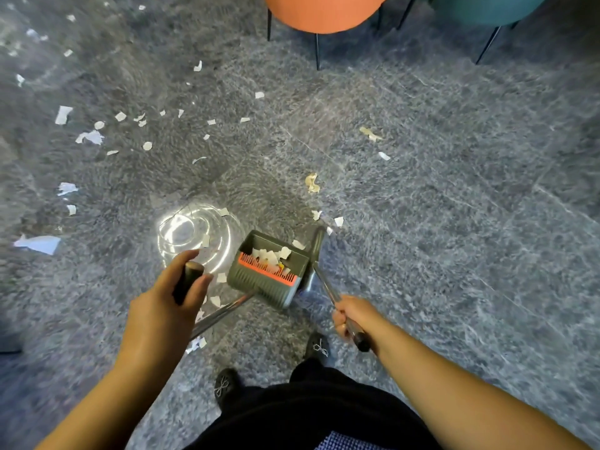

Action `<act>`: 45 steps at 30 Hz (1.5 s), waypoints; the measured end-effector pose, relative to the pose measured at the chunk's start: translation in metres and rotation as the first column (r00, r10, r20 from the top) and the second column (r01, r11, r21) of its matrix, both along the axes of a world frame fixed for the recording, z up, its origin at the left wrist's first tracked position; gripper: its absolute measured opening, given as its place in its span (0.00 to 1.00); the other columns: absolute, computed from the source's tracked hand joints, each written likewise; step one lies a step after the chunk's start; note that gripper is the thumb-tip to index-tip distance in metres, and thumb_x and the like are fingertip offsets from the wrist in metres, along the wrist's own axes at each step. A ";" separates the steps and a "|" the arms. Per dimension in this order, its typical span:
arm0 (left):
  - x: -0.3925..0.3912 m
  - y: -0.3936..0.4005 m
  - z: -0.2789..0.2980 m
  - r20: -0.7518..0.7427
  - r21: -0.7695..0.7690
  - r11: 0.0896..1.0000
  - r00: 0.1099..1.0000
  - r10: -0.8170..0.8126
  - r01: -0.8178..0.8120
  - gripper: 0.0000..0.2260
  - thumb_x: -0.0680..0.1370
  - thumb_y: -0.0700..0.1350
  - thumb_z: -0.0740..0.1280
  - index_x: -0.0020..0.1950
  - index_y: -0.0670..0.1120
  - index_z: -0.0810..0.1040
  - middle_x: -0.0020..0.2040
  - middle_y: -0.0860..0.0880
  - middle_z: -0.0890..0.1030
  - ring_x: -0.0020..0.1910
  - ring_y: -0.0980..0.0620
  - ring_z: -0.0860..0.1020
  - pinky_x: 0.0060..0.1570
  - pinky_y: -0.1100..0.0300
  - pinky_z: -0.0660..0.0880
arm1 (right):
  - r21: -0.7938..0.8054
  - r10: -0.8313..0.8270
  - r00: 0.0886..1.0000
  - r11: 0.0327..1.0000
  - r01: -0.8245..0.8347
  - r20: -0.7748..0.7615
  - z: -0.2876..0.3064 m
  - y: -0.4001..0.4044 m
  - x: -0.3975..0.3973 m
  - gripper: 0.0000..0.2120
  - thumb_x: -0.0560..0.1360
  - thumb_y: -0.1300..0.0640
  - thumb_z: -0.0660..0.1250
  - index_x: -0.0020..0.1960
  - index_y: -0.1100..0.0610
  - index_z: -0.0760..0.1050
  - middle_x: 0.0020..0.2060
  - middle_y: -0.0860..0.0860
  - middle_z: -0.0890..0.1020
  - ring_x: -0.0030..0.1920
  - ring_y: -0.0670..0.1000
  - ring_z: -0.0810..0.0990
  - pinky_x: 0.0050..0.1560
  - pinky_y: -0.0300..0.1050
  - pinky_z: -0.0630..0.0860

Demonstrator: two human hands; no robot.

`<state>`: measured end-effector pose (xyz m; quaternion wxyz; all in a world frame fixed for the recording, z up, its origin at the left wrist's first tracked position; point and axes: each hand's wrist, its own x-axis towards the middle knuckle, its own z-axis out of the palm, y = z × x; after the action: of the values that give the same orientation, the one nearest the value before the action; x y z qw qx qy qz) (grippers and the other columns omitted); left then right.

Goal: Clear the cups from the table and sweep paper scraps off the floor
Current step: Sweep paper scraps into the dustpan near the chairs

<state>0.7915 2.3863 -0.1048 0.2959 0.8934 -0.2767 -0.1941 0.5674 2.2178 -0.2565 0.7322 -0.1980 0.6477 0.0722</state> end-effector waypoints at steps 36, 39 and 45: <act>0.132 -0.041 0.009 0.024 0.001 0.988 0.988 0.152 -0.152 0.14 0.72 0.60 0.65 0.53 0.77 0.70 0.36 0.61 0.79 0.25 0.53 0.78 0.23 0.59 0.76 | -0.164 0.315 0.948 0.934 -0.317 -0.038 -0.032 -0.100 0.135 0.20 0.77 0.70 0.52 0.67 0.59 0.69 0.24 0.53 0.66 0.20 0.48 0.63 0.20 0.35 0.62; 0.148 -0.053 0.012 0.038 0.002 0.996 0.995 0.094 -0.094 0.15 0.74 0.54 0.69 0.60 0.66 0.75 0.39 0.66 0.77 0.33 0.62 0.76 0.33 0.59 0.74 | -0.172 0.270 0.963 0.948 -0.269 -0.019 -0.017 -0.115 0.146 0.23 0.78 0.69 0.52 0.72 0.58 0.63 0.26 0.54 0.66 0.18 0.47 0.63 0.20 0.33 0.61; 0.174 -0.095 0.011 0.024 -0.018 0.998 0.998 0.058 -0.058 0.16 0.76 0.53 0.69 0.61 0.65 0.73 0.38 0.55 0.80 0.29 0.54 0.75 0.32 0.58 0.71 | -0.224 0.216 0.976 0.952 -0.211 0.001 0.017 -0.150 0.153 0.18 0.78 0.71 0.50 0.60 0.53 0.66 0.27 0.54 0.64 0.16 0.46 0.62 0.19 0.30 0.59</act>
<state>0.9655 2.2914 -0.0935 0.3055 0.9008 -0.2560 -0.1722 0.7209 2.0675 -0.2391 0.7015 -0.3486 0.6170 0.0754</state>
